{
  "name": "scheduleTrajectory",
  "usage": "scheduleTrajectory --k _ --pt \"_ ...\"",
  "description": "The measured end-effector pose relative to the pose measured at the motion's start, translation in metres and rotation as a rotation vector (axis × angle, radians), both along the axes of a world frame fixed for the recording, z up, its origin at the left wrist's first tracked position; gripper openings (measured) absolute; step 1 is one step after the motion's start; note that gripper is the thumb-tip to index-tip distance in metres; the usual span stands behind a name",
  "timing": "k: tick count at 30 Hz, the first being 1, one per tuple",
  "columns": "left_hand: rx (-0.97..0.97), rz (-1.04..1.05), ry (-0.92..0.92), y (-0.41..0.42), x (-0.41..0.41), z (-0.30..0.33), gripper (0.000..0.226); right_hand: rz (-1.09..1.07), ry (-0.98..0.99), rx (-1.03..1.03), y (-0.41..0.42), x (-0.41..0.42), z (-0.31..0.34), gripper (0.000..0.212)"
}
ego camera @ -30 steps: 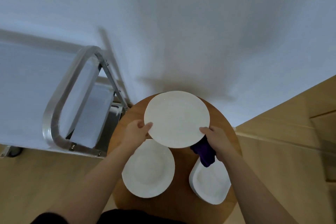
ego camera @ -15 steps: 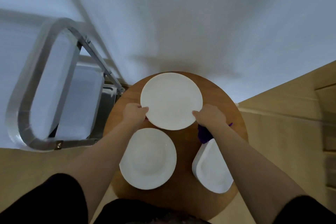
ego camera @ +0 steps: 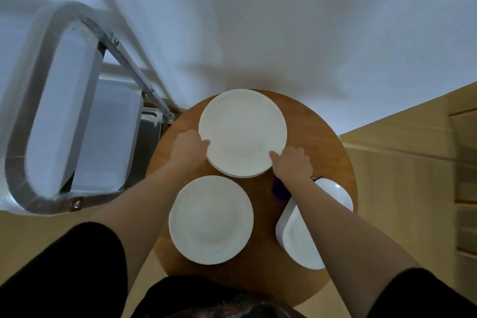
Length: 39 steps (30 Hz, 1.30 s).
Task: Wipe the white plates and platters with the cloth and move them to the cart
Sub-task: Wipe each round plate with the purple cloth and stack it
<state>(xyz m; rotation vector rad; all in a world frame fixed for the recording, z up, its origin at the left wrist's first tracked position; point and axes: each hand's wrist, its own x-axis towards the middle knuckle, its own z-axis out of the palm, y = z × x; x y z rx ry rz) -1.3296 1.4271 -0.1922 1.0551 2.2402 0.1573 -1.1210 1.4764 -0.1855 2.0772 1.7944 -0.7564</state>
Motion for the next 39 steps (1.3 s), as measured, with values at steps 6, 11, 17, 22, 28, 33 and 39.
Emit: scheduleTrajectory --k 6,11,17,22,28,33,39 --pt "0.065 0.078 -0.166 -0.021 -0.006 -0.012 0.051 0.001 0.039 -0.027 -0.002 0.005 -0.001 0.050" --pt "-0.187 0.087 -0.126 -0.107 -0.020 -0.043 0.035 -0.249 0.268 -0.046 -0.016 0.015 0.009 0.033" --pt "-0.280 0.374 -0.384 -0.172 0.003 -0.069 0.046 -0.515 0.536 -0.040 -0.077 0.021 0.006 0.009" --pt "-0.198 0.533 -0.486 -0.177 0.008 -0.074 0.043 -0.584 0.588 -0.093 -0.120 0.019 -0.006 0.012" --pt "0.000 0.795 -0.684 -0.182 0.030 -0.061 0.051 -0.620 0.682 -0.184 -0.144 0.019 -0.002 0.036" --pt "0.083 1.019 -0.792 -0.188 0.043 -0.041 0.053 -0.535 0.704 -0.103 -0.157 0.019 0.020 0.059" --pt "0.252 1.055 -1.081 -0.198 0.045 -0.002 0.070 -0.327 0.798 0.234 -0.172 0.016 0.057 0.065"
